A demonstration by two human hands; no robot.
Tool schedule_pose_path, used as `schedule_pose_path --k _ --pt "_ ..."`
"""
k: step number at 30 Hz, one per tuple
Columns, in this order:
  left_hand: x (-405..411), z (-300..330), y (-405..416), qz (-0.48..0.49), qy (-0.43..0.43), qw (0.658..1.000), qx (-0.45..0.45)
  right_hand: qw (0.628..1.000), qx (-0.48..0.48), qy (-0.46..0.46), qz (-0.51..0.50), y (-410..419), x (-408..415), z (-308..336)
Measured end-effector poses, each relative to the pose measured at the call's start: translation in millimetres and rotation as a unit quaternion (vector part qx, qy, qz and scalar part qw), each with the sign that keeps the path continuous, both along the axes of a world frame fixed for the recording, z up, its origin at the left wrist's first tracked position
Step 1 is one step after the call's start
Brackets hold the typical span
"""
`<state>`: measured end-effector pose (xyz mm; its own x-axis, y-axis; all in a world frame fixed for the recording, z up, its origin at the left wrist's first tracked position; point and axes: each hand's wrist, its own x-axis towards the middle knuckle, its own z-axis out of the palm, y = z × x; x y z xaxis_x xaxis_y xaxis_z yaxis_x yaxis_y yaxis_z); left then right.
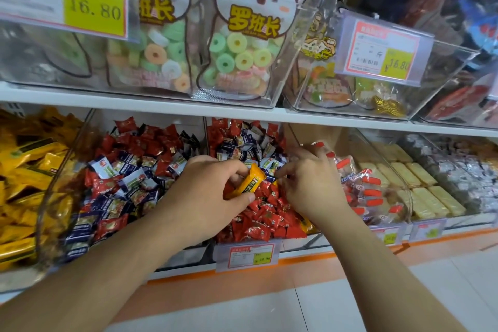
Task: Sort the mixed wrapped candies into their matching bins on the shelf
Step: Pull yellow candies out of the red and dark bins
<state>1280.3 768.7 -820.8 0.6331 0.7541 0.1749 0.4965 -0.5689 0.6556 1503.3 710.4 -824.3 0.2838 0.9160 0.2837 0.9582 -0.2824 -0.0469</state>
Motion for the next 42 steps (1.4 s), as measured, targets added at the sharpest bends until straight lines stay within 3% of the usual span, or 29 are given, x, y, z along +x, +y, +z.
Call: schedule_pose_path --k 5,13,18,23,29,32,35,39,42 --pt "0 1 -1 -0.003 -0.001 1.000 -0.003 0.999 -0.004 0.035 0.002 -1 -2 3" --pt "-3 8 -7 -0.006 -0.034 0.999 -0.022 0.988 0.109 0.112 0.005 -11 0 18" --pt "-10 18 -12 0.020 -0.152 0.987 -0.036 0.934 0.119 0.334 0.039 -28 -33 47" --pt "-32 26 -16 0.022 -0.155 0.986 -0.059 0.899 0.081 0.418 0.103 -28 -76 52" --pt "-77 35 -10 0.068 -0.150 0.980 -0.112 0.851 0.065 0.511 0.101 -13 -123 57" --pt "-110 40 0 0.121 -0.150 0.974 -0.121 0.839 0.070 0.527 0.115 1 -147 58" --pt "-149 39 17 0.202 -0.157 0.961 -0.108 0.850 0.061 0.509 0.121 13 -169 55" --pt "-205 32 47 0.334 -0.117 0.935 -0.024 0.862 0.051 0.482 0.147 24 -189 49" --pt "-232 27 61 0.351 -0.093 0.932 0.017 0.861 0.061 0.479 0.158 27 -198 47"
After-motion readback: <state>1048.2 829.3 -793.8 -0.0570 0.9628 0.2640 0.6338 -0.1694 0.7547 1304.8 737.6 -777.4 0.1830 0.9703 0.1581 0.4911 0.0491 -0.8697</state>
